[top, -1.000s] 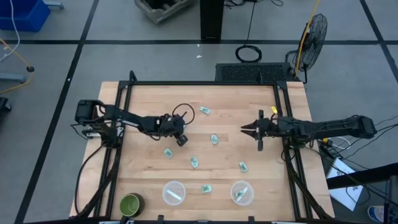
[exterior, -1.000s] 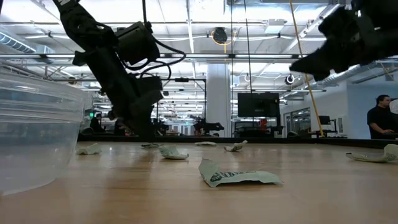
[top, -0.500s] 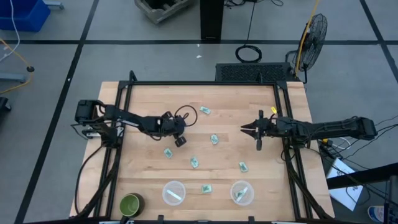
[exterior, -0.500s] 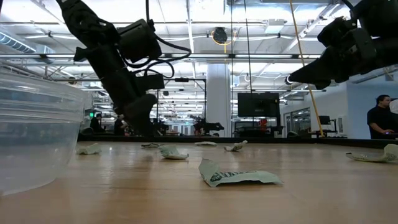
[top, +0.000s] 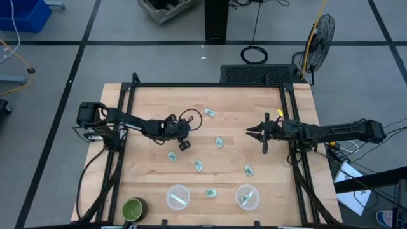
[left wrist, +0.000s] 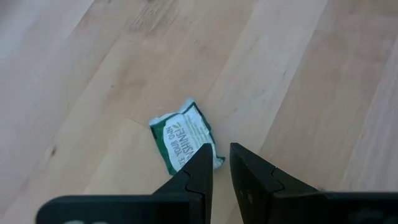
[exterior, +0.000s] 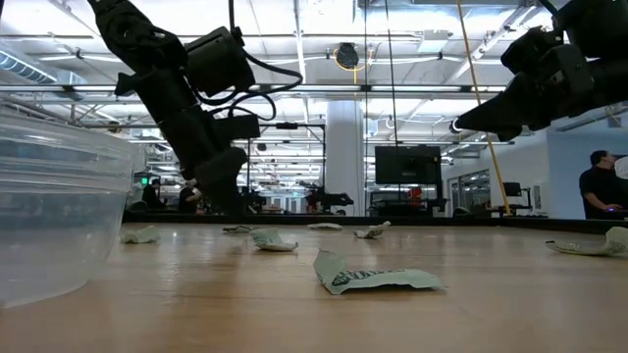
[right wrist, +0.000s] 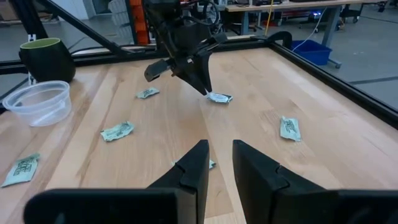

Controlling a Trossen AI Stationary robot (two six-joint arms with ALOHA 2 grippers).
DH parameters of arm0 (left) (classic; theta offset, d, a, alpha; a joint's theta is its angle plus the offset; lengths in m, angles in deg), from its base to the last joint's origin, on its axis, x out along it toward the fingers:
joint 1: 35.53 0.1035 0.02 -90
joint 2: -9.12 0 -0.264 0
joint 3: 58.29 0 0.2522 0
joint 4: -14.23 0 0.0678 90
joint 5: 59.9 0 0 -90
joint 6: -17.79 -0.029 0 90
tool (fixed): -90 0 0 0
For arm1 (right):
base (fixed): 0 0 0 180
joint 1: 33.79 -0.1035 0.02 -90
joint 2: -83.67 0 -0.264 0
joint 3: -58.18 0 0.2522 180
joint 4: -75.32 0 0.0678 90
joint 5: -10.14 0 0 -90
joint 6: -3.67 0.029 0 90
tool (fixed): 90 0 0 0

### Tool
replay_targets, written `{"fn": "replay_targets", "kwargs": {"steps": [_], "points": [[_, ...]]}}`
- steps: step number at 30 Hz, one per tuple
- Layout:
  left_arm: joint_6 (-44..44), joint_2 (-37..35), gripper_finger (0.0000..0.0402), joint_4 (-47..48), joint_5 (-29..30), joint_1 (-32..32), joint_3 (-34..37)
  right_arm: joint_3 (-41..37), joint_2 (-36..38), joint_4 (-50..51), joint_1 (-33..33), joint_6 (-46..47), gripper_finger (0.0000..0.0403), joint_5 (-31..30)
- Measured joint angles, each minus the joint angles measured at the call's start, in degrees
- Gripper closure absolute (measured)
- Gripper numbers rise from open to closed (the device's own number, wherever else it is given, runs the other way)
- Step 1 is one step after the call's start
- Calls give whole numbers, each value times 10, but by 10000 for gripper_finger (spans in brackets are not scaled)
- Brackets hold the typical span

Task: Pick and place Stevia / Truvia into bins
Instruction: Put the truvia packet into the left transparent container

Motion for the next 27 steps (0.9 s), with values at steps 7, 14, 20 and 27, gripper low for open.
{"fn": "replay_targets", "kwargs": {"steps": [7, 14, 20, 27], "points": [[-2, 27, 339, -7, 1, 0, 0, 0, 0, 0, 0, 0, 339, -1], [-4, 59, 339, -23, 30, 0, -2, 0, 0, -2, 0, -1, 339, -1], [-2, 60, 386, -24, 32, 0, -1, 0, 0, -18, 0, -4, 339, -2], [0, 54, 398, -31, 34, -3, 0, 0, 0, -25, 0, -4, 339, -2]]}}
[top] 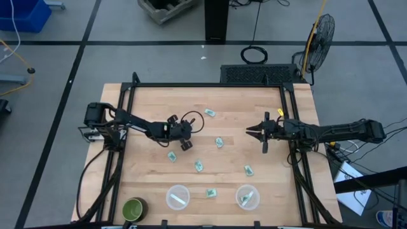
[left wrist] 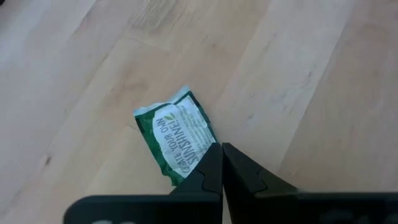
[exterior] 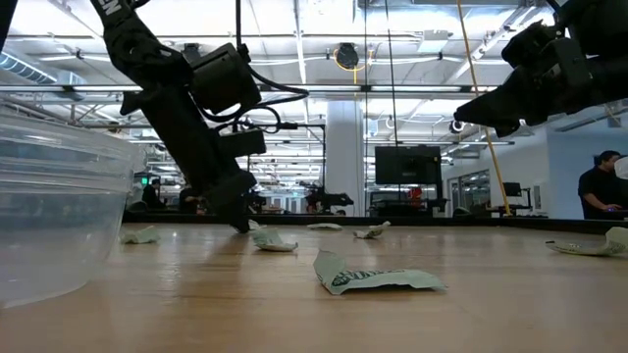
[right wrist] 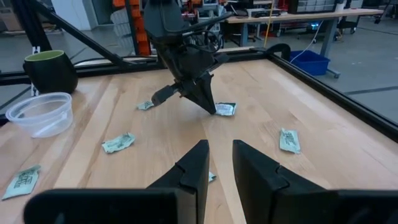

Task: Pick and place Stevia / Truvia into bins
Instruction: Put the truvia packet into the left transparent container

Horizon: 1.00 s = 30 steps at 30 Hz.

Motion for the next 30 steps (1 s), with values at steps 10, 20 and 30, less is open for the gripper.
{"fn": "replay_targets", "kwargs": {"steps": [10, 20, 30], "points": [[-9, -144, 399, 140, -86, -70, -68, 0, -1, -2, 0, 0, 339, 0], [115, -215, 400, 125, -255, -275, -124, 1, -9, 3, 0, 0, 339, 0], [211, -139, 400, 122, -231, -386, -122, 1, -15, -10, 0, 0, 339, 0]]}}
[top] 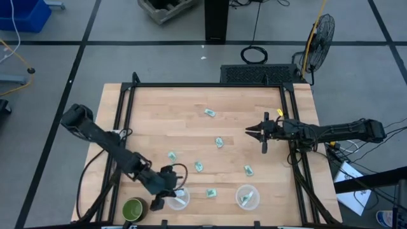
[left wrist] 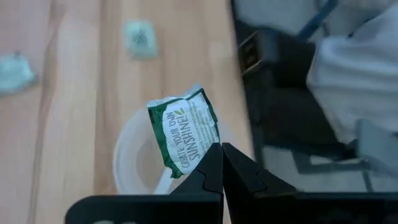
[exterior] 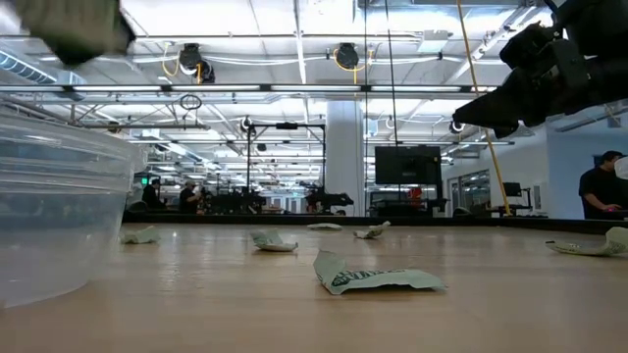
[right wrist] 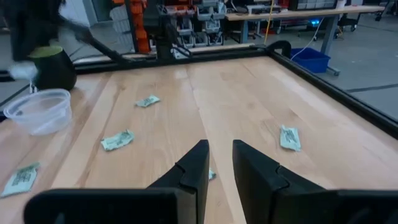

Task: Pick and place Stevia / Truvia into bins
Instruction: Put the truvia packet into the left transparent container

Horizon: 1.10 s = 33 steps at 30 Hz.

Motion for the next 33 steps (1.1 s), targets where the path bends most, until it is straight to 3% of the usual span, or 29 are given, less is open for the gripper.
{"fn": "replay_targets", "kwargs": {"steps": [6, 15, 33], "points": [[46, 48, 400, 0, -27, 23, 0, 0, 0, -44, 0, -3, 339, 0], [127, 97, 400, -20, -120, 36, 0, 0, 0, -95, 0, -52, 339, 0], [180, 126, 381, -19, -123, 70, 0, 0, 0, -102, 0, -61, 339, 0]]}}
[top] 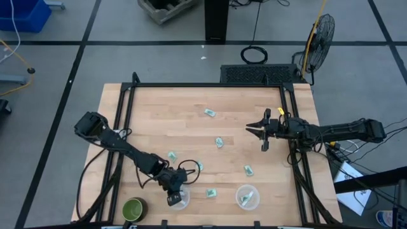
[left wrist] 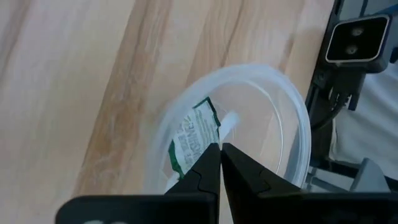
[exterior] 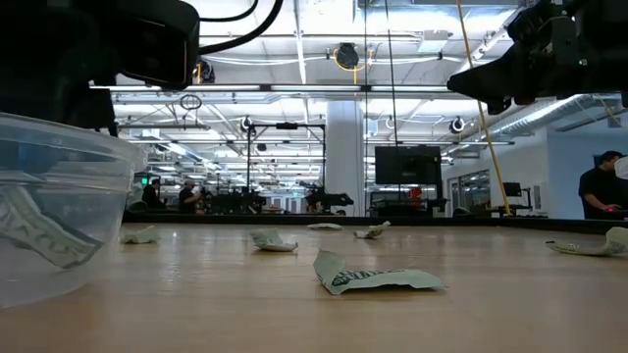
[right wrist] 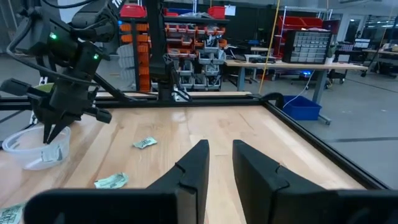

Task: Pick and place Stevia / Truvia into bins
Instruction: Put the truvia packet into the left transparent container, then put the stevia packet into the left transparent container

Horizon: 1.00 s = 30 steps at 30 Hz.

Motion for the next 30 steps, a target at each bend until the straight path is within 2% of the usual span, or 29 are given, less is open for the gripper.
{"fn": "replay_targets", "kwargs": {"steps": [10, 21, 23, 27, 30], "points": [[15, 0, 374, 1, -11, 1, 0, 0, 0, 0, 0, 0, 339, 0], [32, -2, 278, -1, -29, 10, 0, 0, 0, 0, 0, 0, 339, 0], [51, -4, 274, -3, -52, 21, 0, 0, 0, 0, 0, 0, 339, 0], [99, -4, 279, -1, -155, 48, -11, 0, 0, 0, 0, 0, 339, 0], [91, -4, 287, -4, -196, 65, -24, 0, 0, 0, 0, 0, 339, 0]]}}
